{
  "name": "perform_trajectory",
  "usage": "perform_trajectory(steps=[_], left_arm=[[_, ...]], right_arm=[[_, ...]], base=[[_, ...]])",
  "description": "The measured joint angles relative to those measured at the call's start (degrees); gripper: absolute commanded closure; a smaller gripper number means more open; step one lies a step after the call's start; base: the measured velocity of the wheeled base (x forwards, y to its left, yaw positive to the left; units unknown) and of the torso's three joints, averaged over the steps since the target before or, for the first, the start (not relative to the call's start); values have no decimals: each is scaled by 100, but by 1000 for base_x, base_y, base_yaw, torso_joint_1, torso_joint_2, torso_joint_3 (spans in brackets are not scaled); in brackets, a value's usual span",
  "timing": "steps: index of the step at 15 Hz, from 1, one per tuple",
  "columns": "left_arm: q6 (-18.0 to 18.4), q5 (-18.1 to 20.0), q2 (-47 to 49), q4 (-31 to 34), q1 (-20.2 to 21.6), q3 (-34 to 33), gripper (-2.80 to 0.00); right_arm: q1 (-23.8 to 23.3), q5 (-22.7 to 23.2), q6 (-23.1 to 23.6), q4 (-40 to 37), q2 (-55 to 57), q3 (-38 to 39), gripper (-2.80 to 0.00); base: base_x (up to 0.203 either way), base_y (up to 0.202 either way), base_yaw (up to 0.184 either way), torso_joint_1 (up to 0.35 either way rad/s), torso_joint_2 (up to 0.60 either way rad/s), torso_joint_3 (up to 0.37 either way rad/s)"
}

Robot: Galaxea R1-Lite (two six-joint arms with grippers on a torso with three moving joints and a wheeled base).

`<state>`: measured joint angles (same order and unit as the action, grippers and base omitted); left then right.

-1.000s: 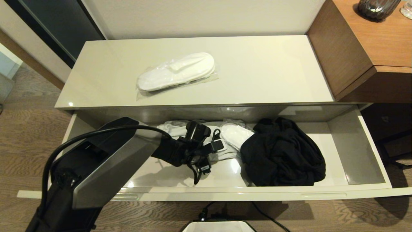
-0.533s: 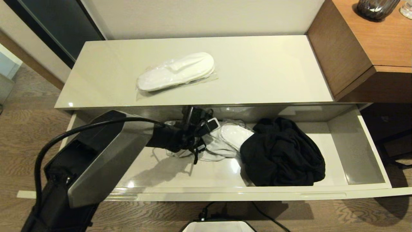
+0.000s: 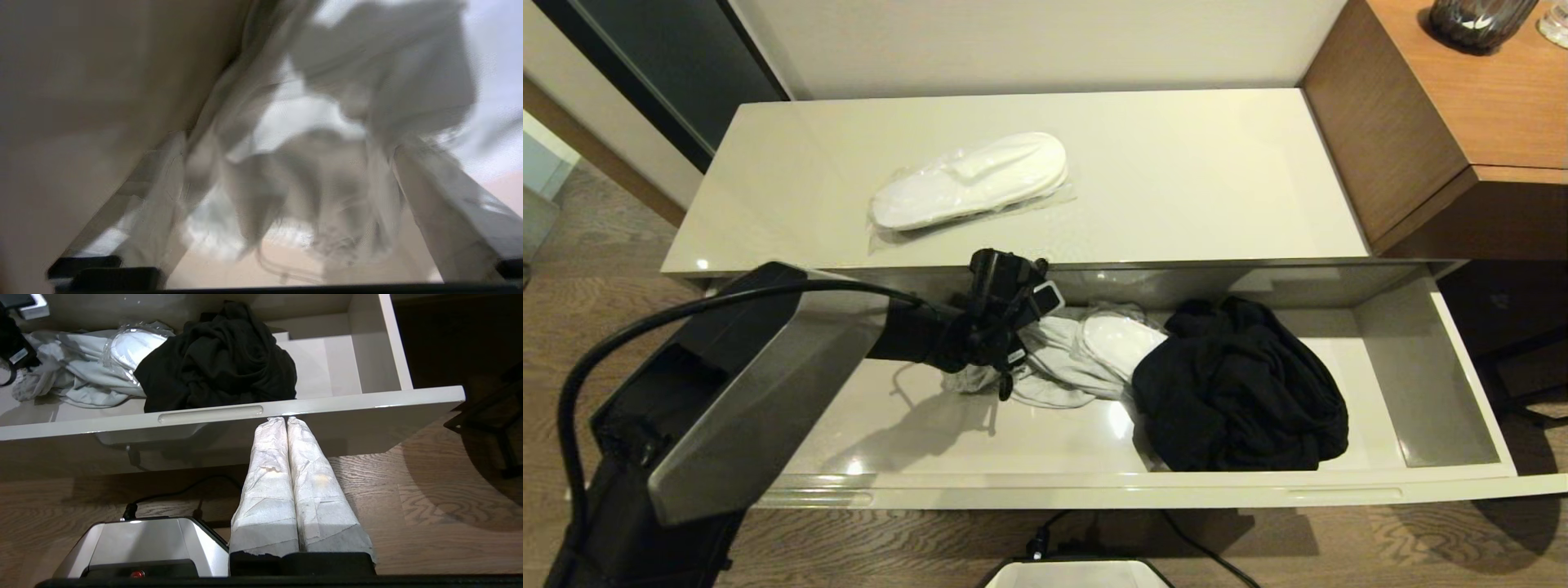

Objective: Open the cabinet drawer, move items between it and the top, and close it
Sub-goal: Take out the shorts from the drawer

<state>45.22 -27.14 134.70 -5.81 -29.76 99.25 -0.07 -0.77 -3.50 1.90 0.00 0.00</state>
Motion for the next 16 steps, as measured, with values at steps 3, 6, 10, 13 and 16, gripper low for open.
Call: perform_trajectory(steps=[3, 6, 10, 13, 16], left_arm=[[-60, -363, -93, -135, -75, -146, -280], [-73, -351, -80, -254, -216, -410, -280], [-115, -176, 15, -538, -455, -846, -280], [-195, -174, 232, -833, -612, -1042, -280], [-250, -196, 459, -901, -717, -1036, -280]], right_arm=[[-4, 0, 0, -1, 0, 0, 0], [0, 0, 0, 0, 0, 0, 0], [-6, -2, 2, 0, 0, 0, 0], [5, -2, 2, -1, 0, 0, 0], [2, -1, 0, 0, 0, 0, 0]], base=[[0, 0, 0, 0, 0, 0], [0, 0, 0, 0, 0, 0], [0, 0, 0, 0, 0, 0], [0, 0, 0, 0, 0, 0], [0, 0, 0, 0, 0, 0]])
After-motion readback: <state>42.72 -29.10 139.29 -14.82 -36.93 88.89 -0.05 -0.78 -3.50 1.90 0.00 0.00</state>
